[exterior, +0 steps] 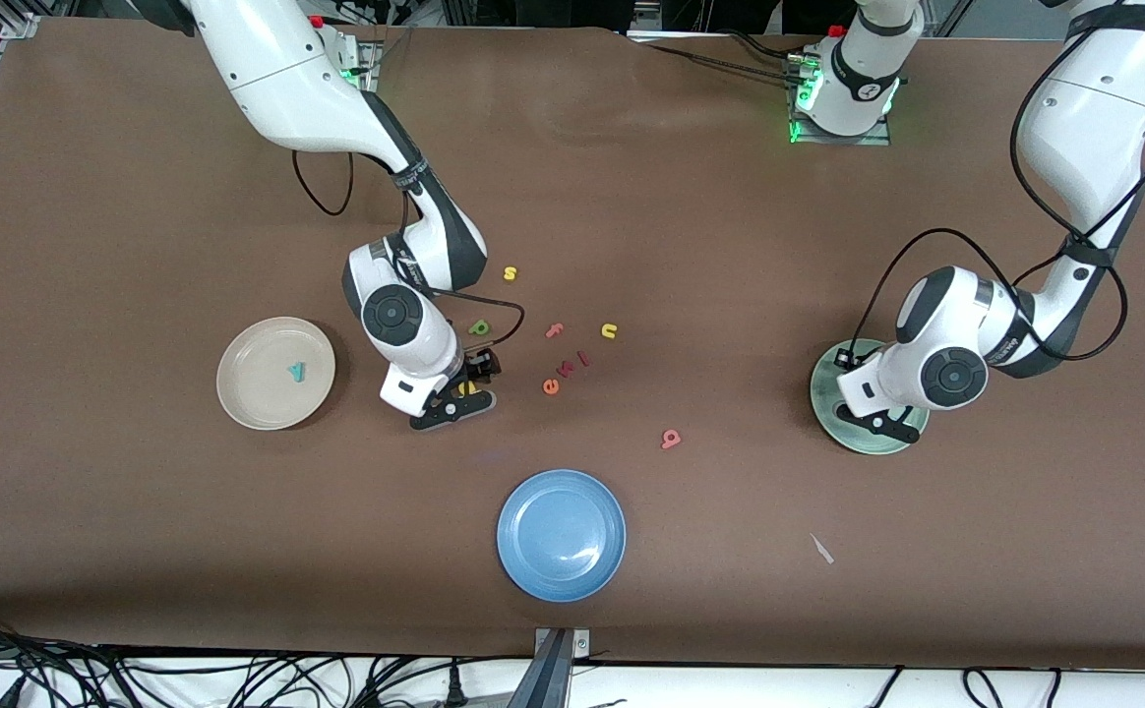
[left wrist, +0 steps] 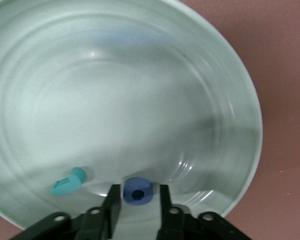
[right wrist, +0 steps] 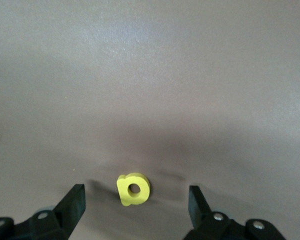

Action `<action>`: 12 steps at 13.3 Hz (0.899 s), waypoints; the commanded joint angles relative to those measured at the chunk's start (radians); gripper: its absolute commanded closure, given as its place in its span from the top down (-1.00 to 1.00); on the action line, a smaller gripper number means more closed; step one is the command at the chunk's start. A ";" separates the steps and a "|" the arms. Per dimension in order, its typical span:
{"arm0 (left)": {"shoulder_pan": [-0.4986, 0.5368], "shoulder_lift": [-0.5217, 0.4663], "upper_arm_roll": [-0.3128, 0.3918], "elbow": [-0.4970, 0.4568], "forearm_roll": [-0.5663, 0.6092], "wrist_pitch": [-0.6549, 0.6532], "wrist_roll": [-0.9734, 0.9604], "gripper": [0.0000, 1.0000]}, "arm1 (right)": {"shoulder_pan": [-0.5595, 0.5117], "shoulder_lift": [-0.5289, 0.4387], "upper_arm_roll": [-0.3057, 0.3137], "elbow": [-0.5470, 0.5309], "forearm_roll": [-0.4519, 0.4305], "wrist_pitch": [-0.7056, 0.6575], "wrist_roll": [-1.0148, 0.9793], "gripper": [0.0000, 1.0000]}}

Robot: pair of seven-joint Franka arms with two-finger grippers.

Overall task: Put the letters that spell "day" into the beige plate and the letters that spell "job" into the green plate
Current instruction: 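Drop the blue o in the green plate while the right gripper reaches yellow d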

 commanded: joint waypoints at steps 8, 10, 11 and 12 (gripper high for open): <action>0.007 -0.055 -0.093 0.014 0.013 -0.078 0.004 1.00 | 0.009 0.032 -0.005 0.028 0.000 0.010 0.006 0.39; 0.008 -0.069 -0.133 0.015 0.013 -0.102 0.004 1.00 | 0.009 0.030 -0.005 0.026 0.002 0.009 0.006 0.31; 0.008 -0.081 -0.146 0.023 0.013 -0.105 0.004 1.00 | 0.010 0.030 -0.005 0.026 0.003 0.009 0.006 0.29; 0.005 -0.083 -0.158 0.040 0.013 -0.128 0.006 1.00 | 0.010 0.030 -0.005 0.026 0.005 0.009 0.006 0.22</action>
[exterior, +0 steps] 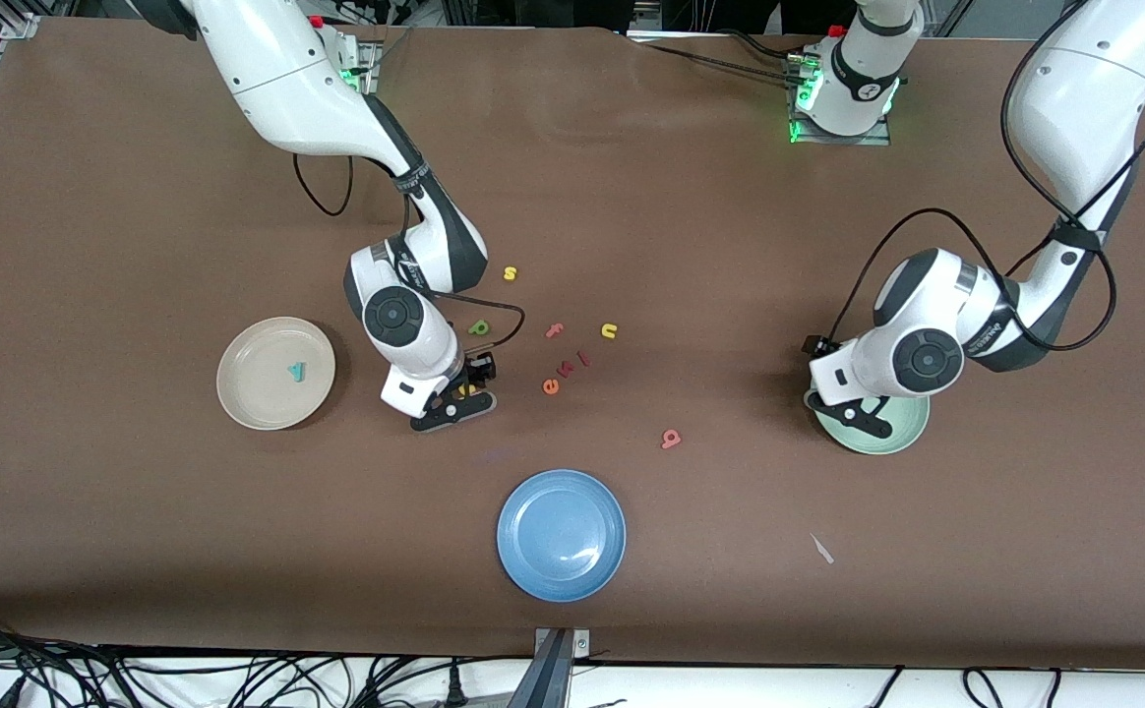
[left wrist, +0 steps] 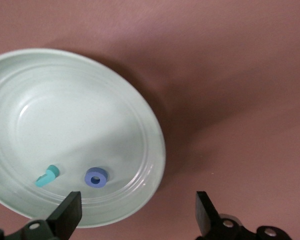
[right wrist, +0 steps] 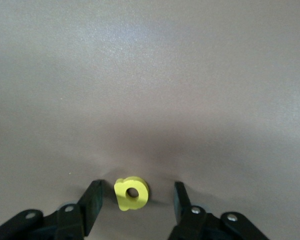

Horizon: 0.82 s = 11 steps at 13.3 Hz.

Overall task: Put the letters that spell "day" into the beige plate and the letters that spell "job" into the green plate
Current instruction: 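Grasp the yellow d with the right gripper while the left gripper returns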

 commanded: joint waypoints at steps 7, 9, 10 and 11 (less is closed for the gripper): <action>-0.035 -0.004 -0.121 0.131 0.004 -0.087 0.008 1.00 | 0.011 0.019 -0.004 0.024 0.009 0.001 0.008 -0.09; -0.063 0.025 -0.119 0.177 0.005 -0.087 0.008 1.00 | 0.013 0.021 -0.004 0.024 0.012 0.002 0.008 -0.16; -0.075 0.045 -0.119 0.197 0.004 -0.084 0.008 1.00 | 0.013 0.021 -0.004 0.024 0.012 0.002 0.008 -0.16; -0.096 0.064 -0.119 0.220 -0.001 -0.080 0.008 1.00 | 0.013 0.021 -0.004 0.024 0.012 0.002 0.011 -0.17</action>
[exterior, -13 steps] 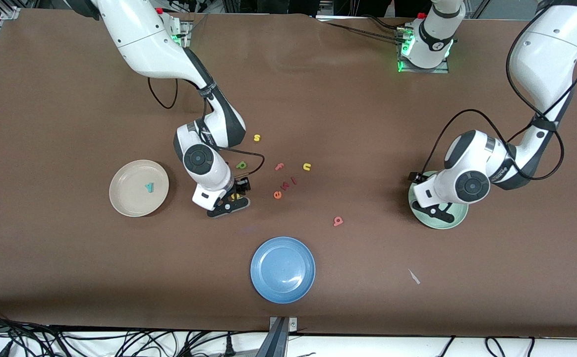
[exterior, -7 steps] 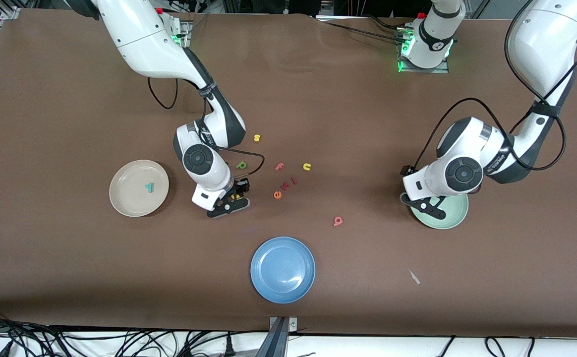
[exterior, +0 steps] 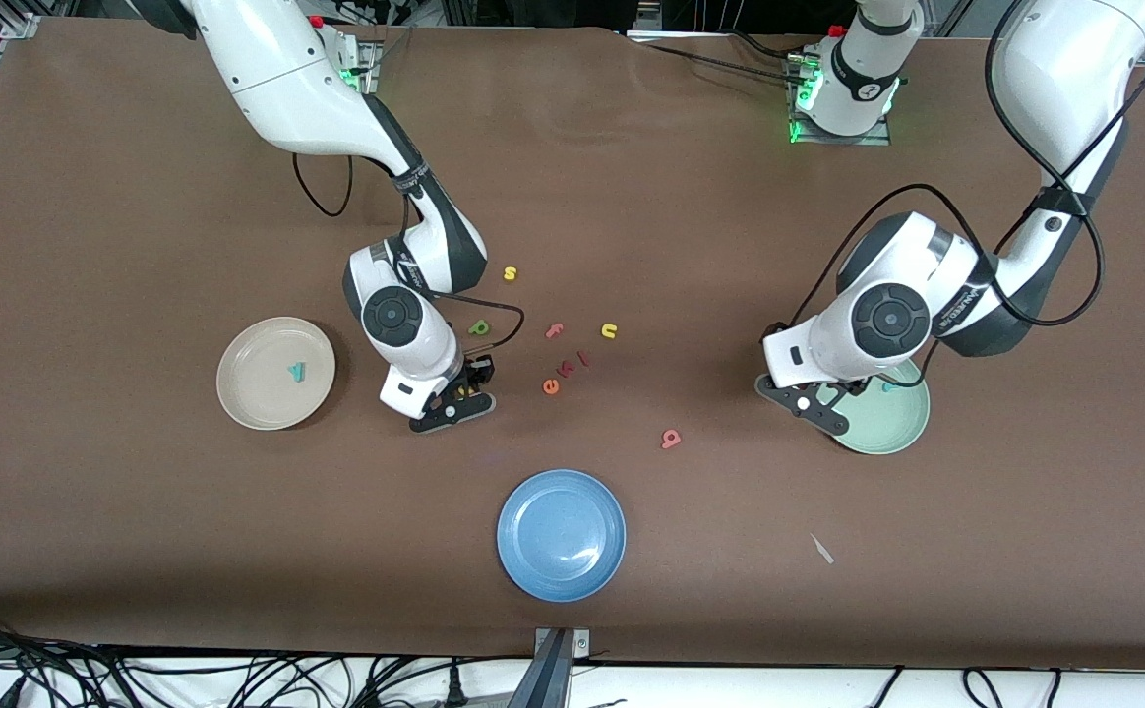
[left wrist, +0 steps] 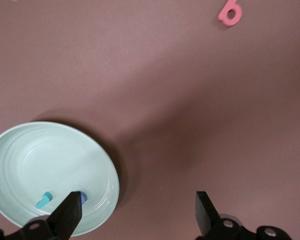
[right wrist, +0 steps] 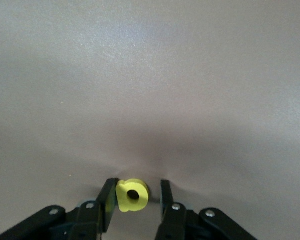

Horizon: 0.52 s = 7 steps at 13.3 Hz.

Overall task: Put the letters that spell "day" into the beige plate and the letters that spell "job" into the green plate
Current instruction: 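Grasp the yellow d with the right gripper while the left gripper returns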

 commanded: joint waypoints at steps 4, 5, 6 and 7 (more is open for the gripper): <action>-0.172 0.152 0.039 0.236 -0.004 -0.016 0.006 1.00 | 0.012 0.023 -0.002 0.020 0.012 0.002 0.024 -0.24; -0.205 0.198 0.054 0.288 -0.004 -0.011 0.008 1.00 | 0.012 0.026 -0.002 0.020 0.014 0.002 0.025 -0.29; -0.239 0.229 0.059 0.334 0.004 -0.011 0.009 1.00 | 0.012 0.025 -0.002 0.020 0.014 0.002 0.025 -0.29; -0.273 0.252 0.082 0.366 0.008 -0.010 0.032 1.00 | 0.012 0.026 -0.002 0.020 0.014 0.002 0.036 -0.34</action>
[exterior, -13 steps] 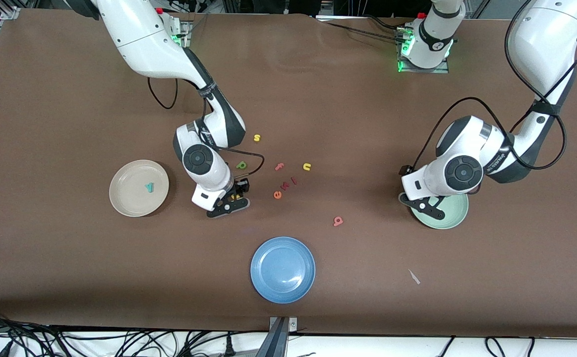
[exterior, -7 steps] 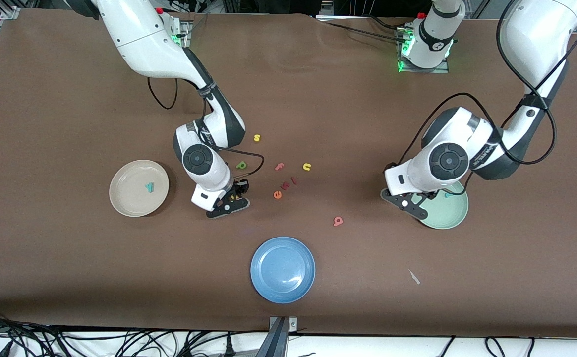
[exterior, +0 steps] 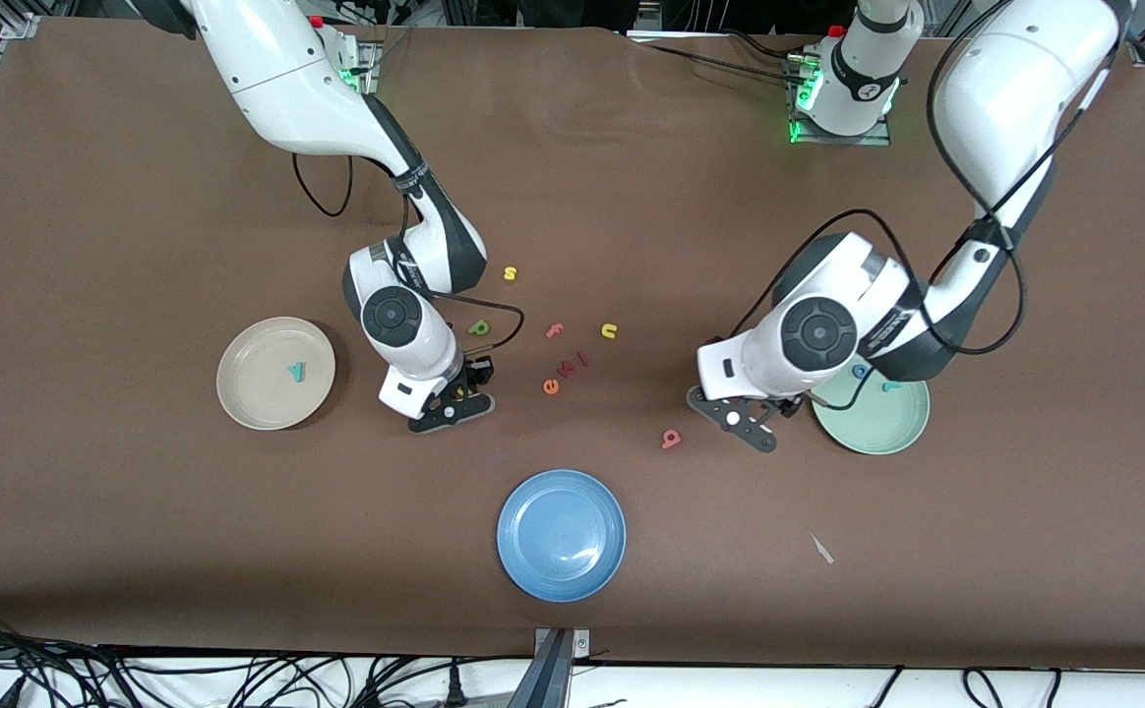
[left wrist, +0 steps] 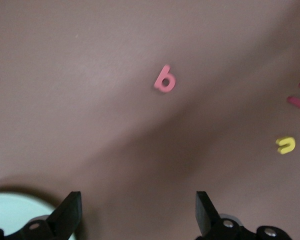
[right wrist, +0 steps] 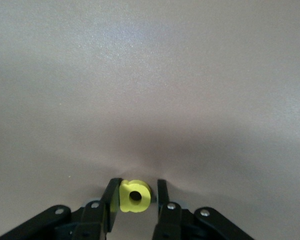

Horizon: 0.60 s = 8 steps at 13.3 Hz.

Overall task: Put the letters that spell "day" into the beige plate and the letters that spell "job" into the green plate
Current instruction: 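Grasp the yellow d with the right gripper while the left gripper returns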

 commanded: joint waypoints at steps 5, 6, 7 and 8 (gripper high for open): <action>-0.127 0.126 0.103 0.136 0.007 0.133 0.146 0.93 | 0.012 0.028 0.000 0.021 0.014 0.002 0.040 -0.40; -0.127 0.132 0.105 0.136 0.009 0.156 0.165 0.82 | 0.012 0.028 0.000 0.021 0.014 0.001 0.043 -0.45; -0.127 0.137 0.106 0.136 0.009 0.171 0.201 0.62 | 0.012 0.028 0.000 0.021 0.014 0.001 0.043 -0.45; -0.127 0.143 0.108 0.133 0.006 0.191 0.229 0.49 | 0.012 0.028 0.000 0.021 0.014 0.002 0.043 -0.46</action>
